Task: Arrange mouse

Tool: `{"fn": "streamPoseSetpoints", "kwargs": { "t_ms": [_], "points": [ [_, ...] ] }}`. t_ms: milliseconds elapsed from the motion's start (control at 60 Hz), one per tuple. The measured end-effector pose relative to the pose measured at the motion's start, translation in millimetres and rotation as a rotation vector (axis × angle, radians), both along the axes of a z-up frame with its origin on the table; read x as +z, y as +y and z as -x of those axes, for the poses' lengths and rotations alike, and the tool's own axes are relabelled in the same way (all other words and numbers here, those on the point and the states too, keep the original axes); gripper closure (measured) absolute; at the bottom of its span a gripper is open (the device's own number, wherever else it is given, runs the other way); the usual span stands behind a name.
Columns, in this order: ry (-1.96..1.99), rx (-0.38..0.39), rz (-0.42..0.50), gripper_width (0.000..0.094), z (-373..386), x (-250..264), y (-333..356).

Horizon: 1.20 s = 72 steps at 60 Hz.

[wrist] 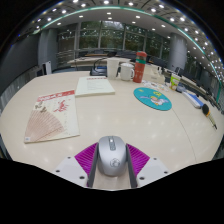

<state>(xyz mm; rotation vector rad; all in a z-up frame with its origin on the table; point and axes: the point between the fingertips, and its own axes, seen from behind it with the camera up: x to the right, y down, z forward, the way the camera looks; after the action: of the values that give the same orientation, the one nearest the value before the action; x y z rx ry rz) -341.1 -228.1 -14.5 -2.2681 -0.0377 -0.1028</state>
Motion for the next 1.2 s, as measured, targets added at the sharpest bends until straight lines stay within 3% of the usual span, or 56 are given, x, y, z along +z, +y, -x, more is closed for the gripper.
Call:
{"fn": "streamPoseSetpoints", "kwargs": {
  "t_ms": [300,517,750,900,1200],
  "points": [
    [0.011,0.03,0.002,0.0563,4,10,8],
    [0.051,0.066,-0.17,0.0563,9,116,50],
    [0.077,0.006,-0.324,0.0566,-80,203,166],
    [0.089,-0.041,-0.274,0.0567,-153,172,241],
    [0.052,-0.049,-0.052,0.0529,-219,23,286]
  ]
}}
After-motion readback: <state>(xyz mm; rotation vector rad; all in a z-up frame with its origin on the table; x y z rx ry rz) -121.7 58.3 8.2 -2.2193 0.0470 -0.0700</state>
